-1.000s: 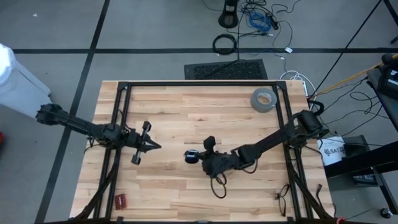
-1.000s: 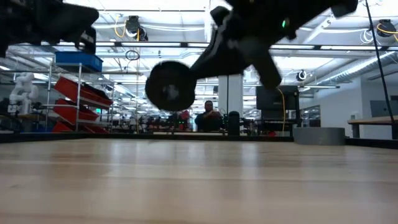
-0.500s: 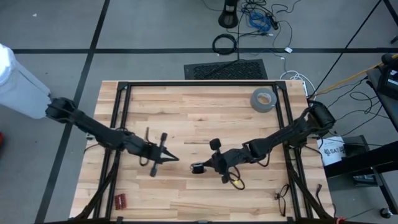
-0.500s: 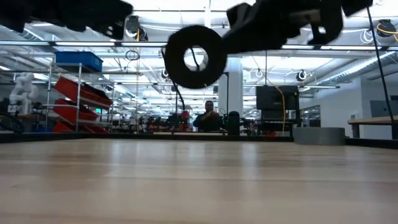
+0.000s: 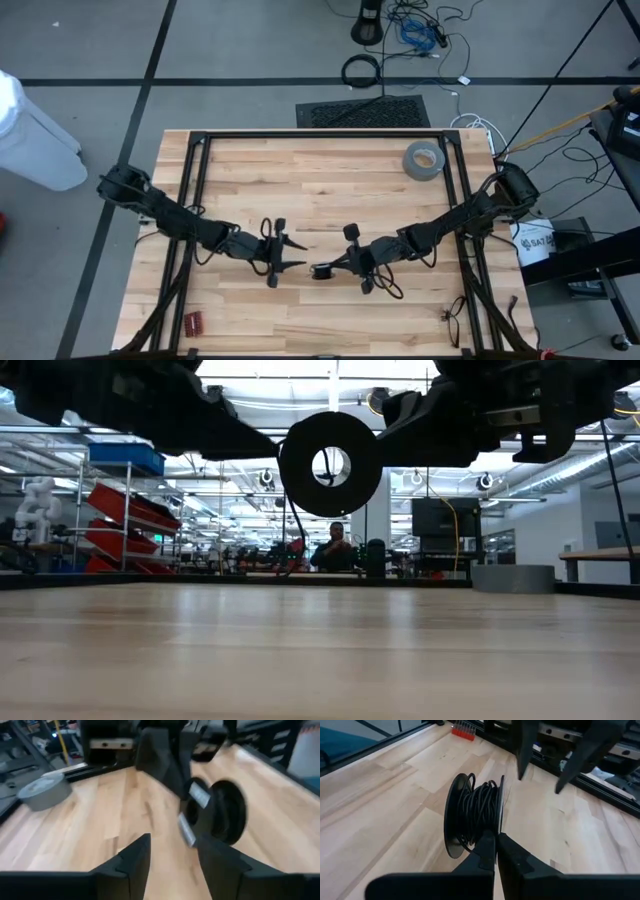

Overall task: Coil cords
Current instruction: Uncoil the black wire from the spool

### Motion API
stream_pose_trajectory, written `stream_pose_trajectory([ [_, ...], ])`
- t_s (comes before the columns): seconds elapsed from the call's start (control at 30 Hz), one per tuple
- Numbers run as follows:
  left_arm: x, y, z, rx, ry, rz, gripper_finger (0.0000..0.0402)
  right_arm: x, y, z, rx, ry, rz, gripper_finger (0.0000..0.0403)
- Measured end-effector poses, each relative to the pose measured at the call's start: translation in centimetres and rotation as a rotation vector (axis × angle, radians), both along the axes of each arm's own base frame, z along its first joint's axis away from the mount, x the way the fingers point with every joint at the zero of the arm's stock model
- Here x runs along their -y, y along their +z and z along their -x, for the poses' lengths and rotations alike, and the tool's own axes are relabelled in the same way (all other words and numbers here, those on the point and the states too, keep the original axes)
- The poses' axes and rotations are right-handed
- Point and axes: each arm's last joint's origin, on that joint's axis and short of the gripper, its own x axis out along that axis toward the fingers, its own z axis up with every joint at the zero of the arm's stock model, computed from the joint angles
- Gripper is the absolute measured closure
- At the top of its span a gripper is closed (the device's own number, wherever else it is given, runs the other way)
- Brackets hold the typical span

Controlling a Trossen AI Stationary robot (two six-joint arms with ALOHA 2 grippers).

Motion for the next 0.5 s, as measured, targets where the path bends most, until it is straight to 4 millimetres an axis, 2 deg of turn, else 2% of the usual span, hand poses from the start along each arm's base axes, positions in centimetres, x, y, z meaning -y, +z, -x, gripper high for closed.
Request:
stream_pose_trajectory([
  [0.3, 1.6, -0.9, 0.2, -0.02, -0.074, 0.006, 0.0228, 0.0, 0.0, 0.0, -0.002, -0.005, -0.012, 0.0403],
  [0.5, 1.6, -1.0, 0.2, -0.017, 0.009, 0.084, 0.0228, 0.0, 0.0, 0.0, -0.004, -0.009, -0.023, 0.0403],
])
